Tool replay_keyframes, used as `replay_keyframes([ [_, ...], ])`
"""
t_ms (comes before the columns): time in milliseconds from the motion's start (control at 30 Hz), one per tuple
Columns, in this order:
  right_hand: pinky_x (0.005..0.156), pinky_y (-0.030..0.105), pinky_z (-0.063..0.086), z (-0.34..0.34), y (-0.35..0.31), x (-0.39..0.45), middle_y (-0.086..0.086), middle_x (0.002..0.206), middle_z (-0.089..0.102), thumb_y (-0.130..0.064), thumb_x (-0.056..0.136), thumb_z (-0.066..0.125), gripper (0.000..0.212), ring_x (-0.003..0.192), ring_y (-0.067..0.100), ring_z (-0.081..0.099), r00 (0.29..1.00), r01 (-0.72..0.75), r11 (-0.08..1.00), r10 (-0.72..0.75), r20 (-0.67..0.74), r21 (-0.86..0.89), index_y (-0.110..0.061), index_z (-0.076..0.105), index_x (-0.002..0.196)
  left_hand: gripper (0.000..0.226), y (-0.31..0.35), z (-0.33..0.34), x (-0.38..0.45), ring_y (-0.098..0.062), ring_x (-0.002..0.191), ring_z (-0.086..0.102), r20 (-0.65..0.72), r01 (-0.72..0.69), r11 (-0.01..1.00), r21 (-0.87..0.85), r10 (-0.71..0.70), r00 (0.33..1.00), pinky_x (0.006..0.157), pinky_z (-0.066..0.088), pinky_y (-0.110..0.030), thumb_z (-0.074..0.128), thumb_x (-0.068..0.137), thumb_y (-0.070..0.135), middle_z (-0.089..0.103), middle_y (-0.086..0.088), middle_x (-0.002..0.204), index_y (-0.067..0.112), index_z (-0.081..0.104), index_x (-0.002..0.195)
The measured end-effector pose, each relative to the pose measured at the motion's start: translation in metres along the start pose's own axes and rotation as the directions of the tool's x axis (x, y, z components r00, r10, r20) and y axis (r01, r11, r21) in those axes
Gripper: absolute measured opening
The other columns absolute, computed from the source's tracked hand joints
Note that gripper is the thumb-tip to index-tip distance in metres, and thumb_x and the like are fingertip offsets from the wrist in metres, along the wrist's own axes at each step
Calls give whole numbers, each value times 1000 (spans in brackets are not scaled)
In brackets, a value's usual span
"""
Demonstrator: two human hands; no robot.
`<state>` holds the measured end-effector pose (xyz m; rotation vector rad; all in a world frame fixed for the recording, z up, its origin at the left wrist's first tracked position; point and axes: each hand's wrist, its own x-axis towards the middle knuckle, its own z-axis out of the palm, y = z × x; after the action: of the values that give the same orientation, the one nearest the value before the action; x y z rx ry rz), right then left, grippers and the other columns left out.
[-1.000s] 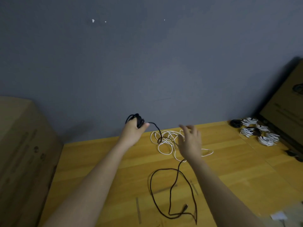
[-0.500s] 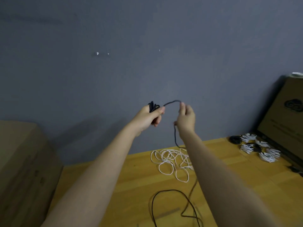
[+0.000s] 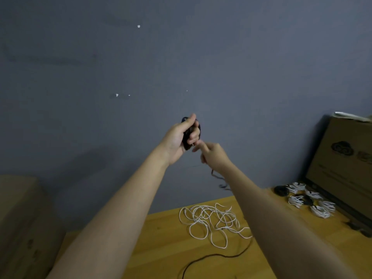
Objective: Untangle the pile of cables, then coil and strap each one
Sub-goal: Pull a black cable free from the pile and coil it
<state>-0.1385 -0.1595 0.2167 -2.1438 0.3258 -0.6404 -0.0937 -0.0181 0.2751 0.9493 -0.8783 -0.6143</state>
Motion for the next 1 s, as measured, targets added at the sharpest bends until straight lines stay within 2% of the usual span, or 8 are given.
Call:
replay_keyframes([
  [200,44,18,37,32,18,-43,3,54,48,-28,104,35,32,42,8,44,994,-80,963,59,89,257,-8,58,93,21,-25,-4,7,-8,54,51,-192,-82,996,18,84,978,67,46,-25,41,103,21,58,6,62,11,50,87],
  [333,47,23,38,43,25,-75,6,57,47,-28,105,31,32,46,13,44,978,-132,964,88,189,232,-7,54,97,34,-34,-11,8,-5,62,56,-356,-19,933,360,156,922,76,44,-26,42,102,31,59,7,67,16,53,73],
  [433,51,26,37,49,29,-96,1,58,49,-30,104,34,27,49,12,44,977,-45,997,31,213,62,-12,54,107,39,-39,-15,-2,-2,72,59,-334,112,752,650,150,930,78,40,-26,36,101,43,60,4,81,12,55,86],
  [533,52,33,37,52,33,-117,0,62,56,-36,101,40,18,52,15,48,953,184,950,-109,283,-254,-23,50,108,65,-57,-25,-19,-27,115,54,-236,201,475,856,15,972,92,38,-34,31,99,52,56,-15,125,-5,39,129],
  [700,51,34,32,47,56,-147,4,70,63,-33,99,45,21,65,27,58,951,298,851,-224,214,-433,-17,58,97,69,-91,-48,-62,-5,43,39,-125,156,167,973,-183,975,46,29,-26,24,94,62,38,0,55,-3,45,103],
  [800,56,35,42,38,70,-155,2,82,69,-30,97,52,21,73,22,62,954,300,840,-271,130,-453,-15,67,100,64,-113,-55,-84,-16,59,42,-61,52,-40,998,-257,965,57,31,-32,17,85,70,42,0,67,10,41,86],
  [900,55,31,47,38,76,-157,-2,84,72,-25,91,61,15,72,19,65,920,356,820,-391,16,-448,-17,73,96,62,-136,-53,-108,-16,64,46,-15,7,-26,1000,-294,956,55,28,-29,12,81,73,45,5,73,18,39,76],
  [1000,58,30,46,42,80,-154,-3,79,66,-26,86,66,12,71,14,60,930,305,890,-354,-93,-340,-18,74,89,82,-146,-47,-125,-5,55,48,-13,72,188,980,-295,955,51,30,-24,11,71,86,47,11,64,14,51,81],
])
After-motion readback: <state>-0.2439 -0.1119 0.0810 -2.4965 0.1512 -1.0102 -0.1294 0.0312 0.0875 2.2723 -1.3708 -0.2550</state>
